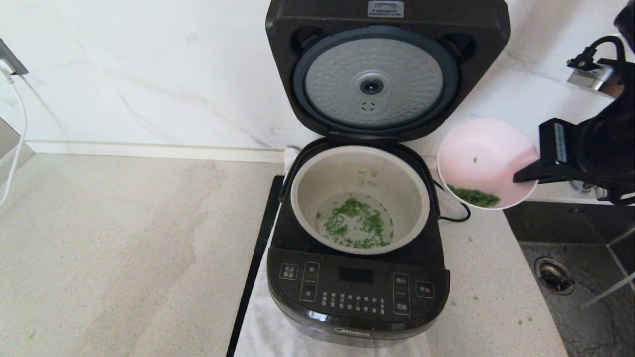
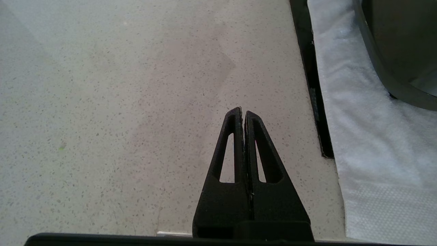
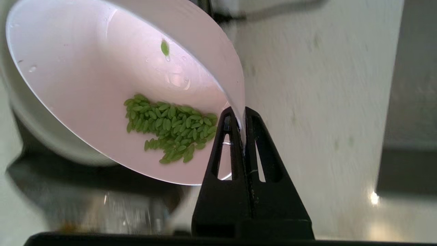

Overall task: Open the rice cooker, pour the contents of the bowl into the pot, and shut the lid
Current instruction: Fill a bowl with water from the tap

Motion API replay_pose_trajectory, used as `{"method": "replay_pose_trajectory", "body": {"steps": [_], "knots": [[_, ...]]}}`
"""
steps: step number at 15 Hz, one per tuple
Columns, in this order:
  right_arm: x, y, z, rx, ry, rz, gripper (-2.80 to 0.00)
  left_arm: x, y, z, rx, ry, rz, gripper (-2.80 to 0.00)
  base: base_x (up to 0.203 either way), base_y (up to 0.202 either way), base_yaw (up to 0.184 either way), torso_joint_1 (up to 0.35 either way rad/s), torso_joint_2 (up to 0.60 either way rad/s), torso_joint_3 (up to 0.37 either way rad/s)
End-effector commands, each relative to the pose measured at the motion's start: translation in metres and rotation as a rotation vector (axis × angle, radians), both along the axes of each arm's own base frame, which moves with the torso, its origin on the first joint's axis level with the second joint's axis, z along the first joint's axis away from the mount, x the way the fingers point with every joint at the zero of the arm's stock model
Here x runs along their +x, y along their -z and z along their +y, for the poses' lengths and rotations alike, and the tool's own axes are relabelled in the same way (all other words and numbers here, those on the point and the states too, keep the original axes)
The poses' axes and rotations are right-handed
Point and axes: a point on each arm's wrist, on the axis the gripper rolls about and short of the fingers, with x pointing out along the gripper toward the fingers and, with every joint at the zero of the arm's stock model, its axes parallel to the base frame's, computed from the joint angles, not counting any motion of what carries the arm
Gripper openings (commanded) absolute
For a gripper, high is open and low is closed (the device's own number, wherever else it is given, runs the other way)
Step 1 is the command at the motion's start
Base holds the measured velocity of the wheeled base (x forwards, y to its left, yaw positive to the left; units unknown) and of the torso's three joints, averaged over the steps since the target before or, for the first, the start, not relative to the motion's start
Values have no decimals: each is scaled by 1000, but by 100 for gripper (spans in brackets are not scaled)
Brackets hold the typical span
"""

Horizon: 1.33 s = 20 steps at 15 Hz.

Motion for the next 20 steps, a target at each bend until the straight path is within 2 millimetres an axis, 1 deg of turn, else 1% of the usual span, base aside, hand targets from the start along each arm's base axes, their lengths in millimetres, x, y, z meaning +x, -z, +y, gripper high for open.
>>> {"method": "replay_pose_trajectory", "body": {"steps": [1, 4, 6, 10, 13, 15, 18, 20], "knots": [[-14, -6, -26, 36, 58, 22, -280, 0, 0, 0, 0, 0, 2, -280, 0, 0, 0, 0, 0, 0], [-18, -2, -67, 70, 202, 64, -280, 0, 0, 0, 0, 0, 2, -280, 0, 0, 0, 0, 0, 0], [-17, 10, -101, 65, 323, 116, -280, 0, 0, 0, 0, 0, 2, -280, 0, 0, 0, 0, 0, 0], [-19, 39, -163, 95, 474, 222, -280, 0, 0, 0, 0, 0, 2, -280, 0, 0, 0, 0, 0, 0], [-15, 67, -221, 176, 600, 311, -280, 0, 0, 0, 0, 0, 1, -280, 0, 0, 0, 0, 0, 0], [-17, 92, -266, 246, 669, 358, -280, 0, 0, 0, 0, 0, 2, -280, 0, 0, 0, 0, 0, 0], [-27, 127, -322, 350, 741, 398, -280, 0, 0, 0, 0, 0, 1, -280, 0, 0, 0, 0, 0, 0], [-37, 147, -355, 412, 786, 389, -280, 0, 0, 0, 0, 0, 1, -280, 0, 0, 0, 0, 0, 0]]}}
